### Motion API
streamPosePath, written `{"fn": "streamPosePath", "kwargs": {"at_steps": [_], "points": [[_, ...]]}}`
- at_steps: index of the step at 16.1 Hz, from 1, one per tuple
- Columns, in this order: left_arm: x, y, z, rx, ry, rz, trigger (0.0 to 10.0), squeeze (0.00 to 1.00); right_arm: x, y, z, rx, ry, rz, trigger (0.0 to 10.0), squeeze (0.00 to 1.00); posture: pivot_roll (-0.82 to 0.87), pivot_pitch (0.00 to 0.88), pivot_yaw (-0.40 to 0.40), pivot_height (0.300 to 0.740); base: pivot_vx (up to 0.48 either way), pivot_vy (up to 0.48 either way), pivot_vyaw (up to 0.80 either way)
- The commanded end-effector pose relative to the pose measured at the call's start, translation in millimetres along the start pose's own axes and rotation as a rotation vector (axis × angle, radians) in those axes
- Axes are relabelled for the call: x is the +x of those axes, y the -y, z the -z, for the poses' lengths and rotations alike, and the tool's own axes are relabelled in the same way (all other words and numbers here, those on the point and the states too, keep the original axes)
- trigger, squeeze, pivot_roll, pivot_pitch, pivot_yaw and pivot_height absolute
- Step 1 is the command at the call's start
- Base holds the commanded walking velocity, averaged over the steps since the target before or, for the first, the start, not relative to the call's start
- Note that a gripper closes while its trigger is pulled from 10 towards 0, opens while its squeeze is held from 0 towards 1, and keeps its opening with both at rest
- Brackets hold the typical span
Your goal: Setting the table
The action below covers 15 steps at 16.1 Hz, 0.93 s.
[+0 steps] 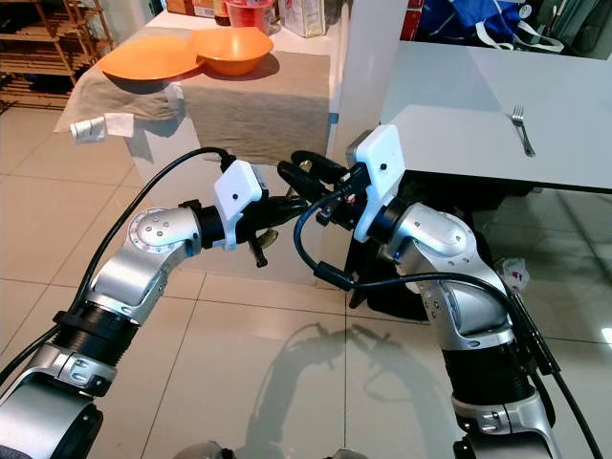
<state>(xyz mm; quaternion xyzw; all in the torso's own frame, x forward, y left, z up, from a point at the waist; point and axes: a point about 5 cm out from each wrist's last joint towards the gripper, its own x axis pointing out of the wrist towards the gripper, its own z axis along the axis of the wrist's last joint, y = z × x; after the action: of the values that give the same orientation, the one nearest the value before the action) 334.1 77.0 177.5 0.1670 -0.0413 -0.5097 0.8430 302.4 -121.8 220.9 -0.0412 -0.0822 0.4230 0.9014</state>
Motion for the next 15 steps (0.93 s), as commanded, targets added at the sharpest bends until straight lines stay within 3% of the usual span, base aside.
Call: {"fn": "streamPosePath", "kwargs": {"at_steps": [1,5,11,15], "points": [[-4.5,-6.4,-8.7,0.007,0.044,-0.029,0.0,0.00,-6.0,12.2,5.3,-0.008,-0.043,0.078,10.0,1.00,-0.07,0.000,0.005,0.727,0.000,0.000,0.00],[-3.9,-5.0,-7.8,0.008,0.044,-0.026,0.0,0.00,-3.0,15.4,-1.5,-0.025,0.000,0.111,10.0,1.00,-0.07,0.000,0.003,0.727,0.000,0.000,0.00],[-2.0,-0.9,-5.5,0.003,0.042,-0.013,0.0,0.00,-3.4,32.7,-15.5,-0.051,0.069,0.228,10.0,1.00,-0.07,0.005,0.004,0.727,0.000,0.000,0.00],[-1.8,0.3,-5.4,0.001,0.043,-0.010,0.0,0.00,-3.2,36.1,-14.6,-0.023,0.086,0.260,10.0,1.00,-0.07,0.008,0.005,0.727,0.000,0.000,0.00]]}}
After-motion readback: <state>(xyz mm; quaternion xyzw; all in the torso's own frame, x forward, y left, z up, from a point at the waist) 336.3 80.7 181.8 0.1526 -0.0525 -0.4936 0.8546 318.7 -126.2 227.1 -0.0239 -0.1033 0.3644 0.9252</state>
